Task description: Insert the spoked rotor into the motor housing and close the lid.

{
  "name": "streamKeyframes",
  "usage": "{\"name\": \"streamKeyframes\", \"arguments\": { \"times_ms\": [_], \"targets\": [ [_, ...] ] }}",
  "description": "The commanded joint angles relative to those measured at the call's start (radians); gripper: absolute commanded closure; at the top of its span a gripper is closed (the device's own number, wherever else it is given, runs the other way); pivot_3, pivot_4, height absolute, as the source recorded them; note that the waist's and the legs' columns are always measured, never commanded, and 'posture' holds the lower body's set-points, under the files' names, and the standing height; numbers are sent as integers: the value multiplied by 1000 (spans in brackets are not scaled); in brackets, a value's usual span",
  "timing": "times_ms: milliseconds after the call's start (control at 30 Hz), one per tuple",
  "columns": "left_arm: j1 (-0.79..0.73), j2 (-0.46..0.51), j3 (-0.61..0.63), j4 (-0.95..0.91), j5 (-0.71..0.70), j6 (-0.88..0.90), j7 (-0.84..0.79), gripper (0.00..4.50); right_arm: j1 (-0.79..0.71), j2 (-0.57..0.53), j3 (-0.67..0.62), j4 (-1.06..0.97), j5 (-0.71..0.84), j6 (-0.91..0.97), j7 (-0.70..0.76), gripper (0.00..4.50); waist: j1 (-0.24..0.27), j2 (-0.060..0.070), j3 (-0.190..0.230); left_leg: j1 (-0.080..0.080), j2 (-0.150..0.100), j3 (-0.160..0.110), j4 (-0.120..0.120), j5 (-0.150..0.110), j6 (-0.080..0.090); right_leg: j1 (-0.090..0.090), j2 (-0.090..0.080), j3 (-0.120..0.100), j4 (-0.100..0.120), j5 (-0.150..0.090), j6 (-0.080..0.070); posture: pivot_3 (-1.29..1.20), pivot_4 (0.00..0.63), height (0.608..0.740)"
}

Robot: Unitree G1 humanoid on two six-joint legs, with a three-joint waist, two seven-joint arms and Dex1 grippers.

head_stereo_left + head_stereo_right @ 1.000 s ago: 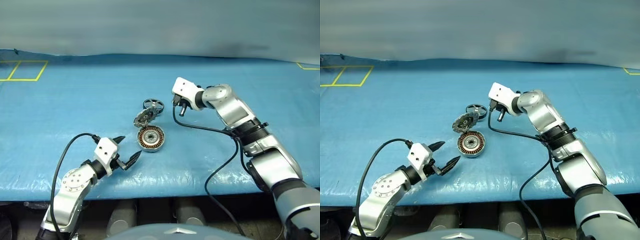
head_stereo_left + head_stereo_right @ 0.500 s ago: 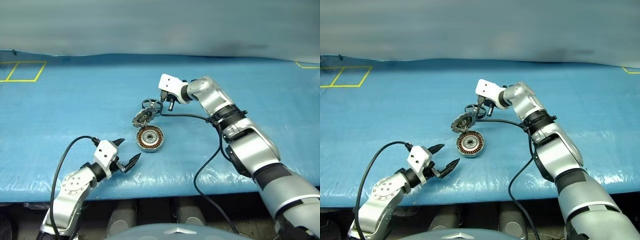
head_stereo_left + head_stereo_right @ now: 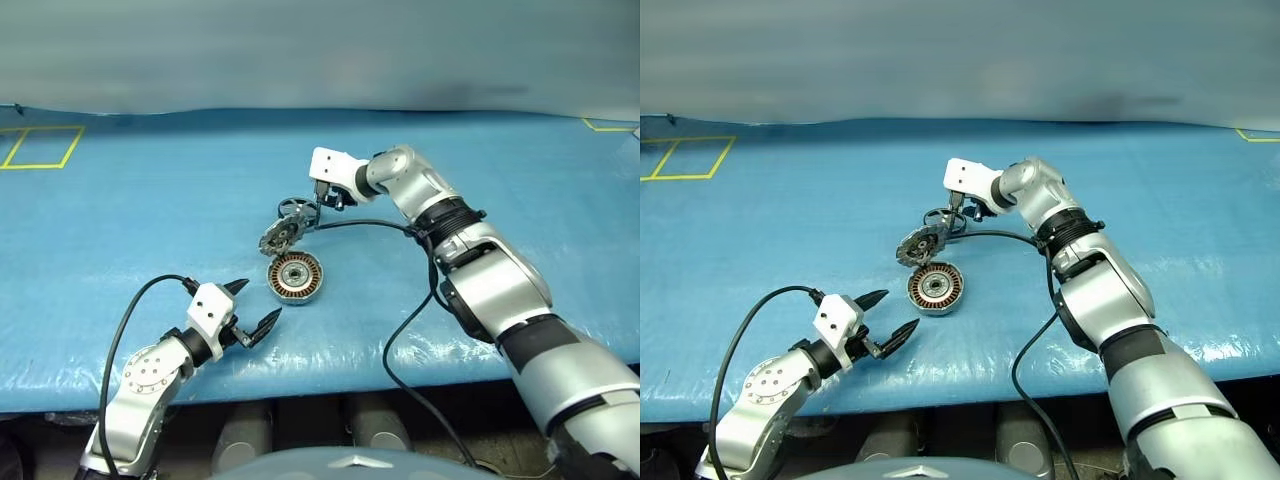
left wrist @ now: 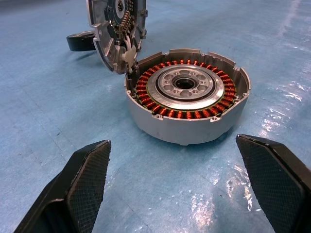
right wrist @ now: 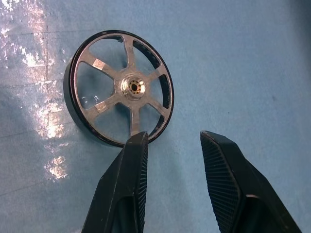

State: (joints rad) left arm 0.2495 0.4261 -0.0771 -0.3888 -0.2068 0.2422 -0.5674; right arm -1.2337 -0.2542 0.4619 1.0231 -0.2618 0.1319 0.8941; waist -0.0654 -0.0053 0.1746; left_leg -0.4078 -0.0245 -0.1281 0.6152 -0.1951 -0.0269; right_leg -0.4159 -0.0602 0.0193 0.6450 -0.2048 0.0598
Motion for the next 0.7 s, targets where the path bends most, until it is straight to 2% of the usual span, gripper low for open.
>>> {"name": "streamKeyframes", "arguments": {
  "times_ms": [33,700],
  "targets": [
    [2,-8,1,-17,0,-27,6,0,-52,23,-43,32,11,-19,4,2716,0,0,0,0,0,0,0,0,0,0,0,0,0,0,0,0,150,740],
    [41,-20,-1,-29,6,-43,27,0,-78,84,-64,162,-33,-62,7,2716,-2,1,1,1,0,0,0,0,0,0,0,0,1,0,0,0,150,740]
  ]
}}
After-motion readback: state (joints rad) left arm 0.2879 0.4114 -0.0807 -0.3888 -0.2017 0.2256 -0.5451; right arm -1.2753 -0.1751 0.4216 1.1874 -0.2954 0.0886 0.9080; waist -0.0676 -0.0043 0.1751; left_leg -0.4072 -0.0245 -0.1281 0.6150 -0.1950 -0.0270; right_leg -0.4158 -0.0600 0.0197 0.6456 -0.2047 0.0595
